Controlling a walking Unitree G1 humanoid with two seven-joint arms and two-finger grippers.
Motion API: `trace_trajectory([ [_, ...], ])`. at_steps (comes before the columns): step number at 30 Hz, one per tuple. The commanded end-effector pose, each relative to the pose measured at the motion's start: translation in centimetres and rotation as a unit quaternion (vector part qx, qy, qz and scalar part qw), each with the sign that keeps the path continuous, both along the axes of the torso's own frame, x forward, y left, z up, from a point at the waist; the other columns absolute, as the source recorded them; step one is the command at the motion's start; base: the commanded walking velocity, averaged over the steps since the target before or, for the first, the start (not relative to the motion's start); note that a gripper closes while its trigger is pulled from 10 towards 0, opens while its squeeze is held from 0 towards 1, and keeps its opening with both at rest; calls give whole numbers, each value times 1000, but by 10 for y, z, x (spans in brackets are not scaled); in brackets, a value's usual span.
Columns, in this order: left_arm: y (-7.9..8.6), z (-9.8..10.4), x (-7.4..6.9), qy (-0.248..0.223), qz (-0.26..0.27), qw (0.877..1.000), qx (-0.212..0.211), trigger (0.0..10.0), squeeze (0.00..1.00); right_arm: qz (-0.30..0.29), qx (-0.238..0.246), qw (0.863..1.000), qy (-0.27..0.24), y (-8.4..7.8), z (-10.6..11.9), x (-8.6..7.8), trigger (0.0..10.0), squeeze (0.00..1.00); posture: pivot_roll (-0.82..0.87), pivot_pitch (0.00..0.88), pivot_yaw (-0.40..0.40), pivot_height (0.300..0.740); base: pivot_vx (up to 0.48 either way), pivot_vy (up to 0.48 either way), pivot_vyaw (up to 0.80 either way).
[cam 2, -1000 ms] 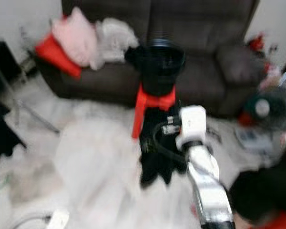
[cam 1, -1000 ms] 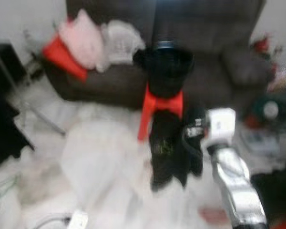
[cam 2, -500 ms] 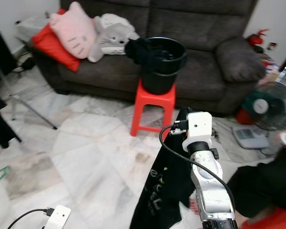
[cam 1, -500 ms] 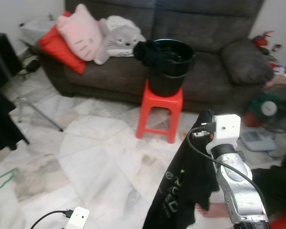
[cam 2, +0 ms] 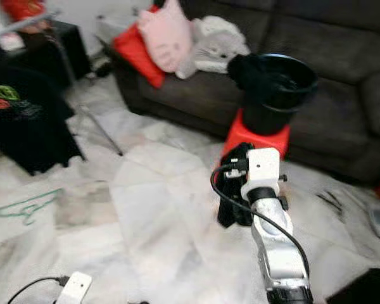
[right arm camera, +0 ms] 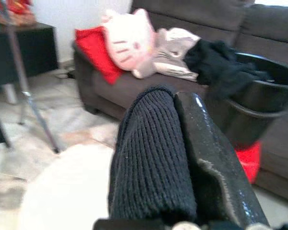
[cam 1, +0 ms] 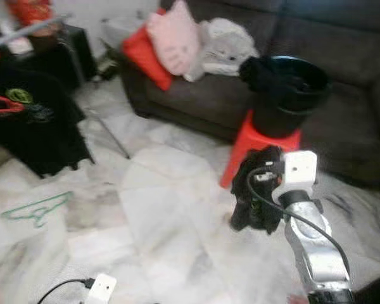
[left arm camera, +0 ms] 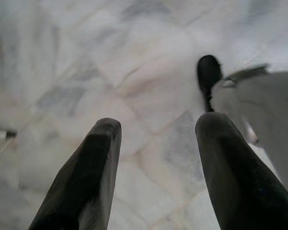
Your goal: Hang hanger
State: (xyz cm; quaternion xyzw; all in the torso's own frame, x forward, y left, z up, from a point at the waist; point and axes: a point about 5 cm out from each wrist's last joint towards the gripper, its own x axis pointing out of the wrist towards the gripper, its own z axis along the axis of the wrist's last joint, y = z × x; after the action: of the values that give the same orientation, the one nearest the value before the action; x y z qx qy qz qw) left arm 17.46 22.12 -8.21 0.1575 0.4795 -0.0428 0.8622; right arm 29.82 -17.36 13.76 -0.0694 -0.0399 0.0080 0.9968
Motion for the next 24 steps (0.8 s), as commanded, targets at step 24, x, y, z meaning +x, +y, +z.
trace_trajectory([
  [24, -4, -5, -10, 16, 3, 1000, -7, 10000, 0, -27, -6, 999, 27, -18, -22, -2, 10000, 0, -125, 68, -48, 740, 0, 0, 800],
])
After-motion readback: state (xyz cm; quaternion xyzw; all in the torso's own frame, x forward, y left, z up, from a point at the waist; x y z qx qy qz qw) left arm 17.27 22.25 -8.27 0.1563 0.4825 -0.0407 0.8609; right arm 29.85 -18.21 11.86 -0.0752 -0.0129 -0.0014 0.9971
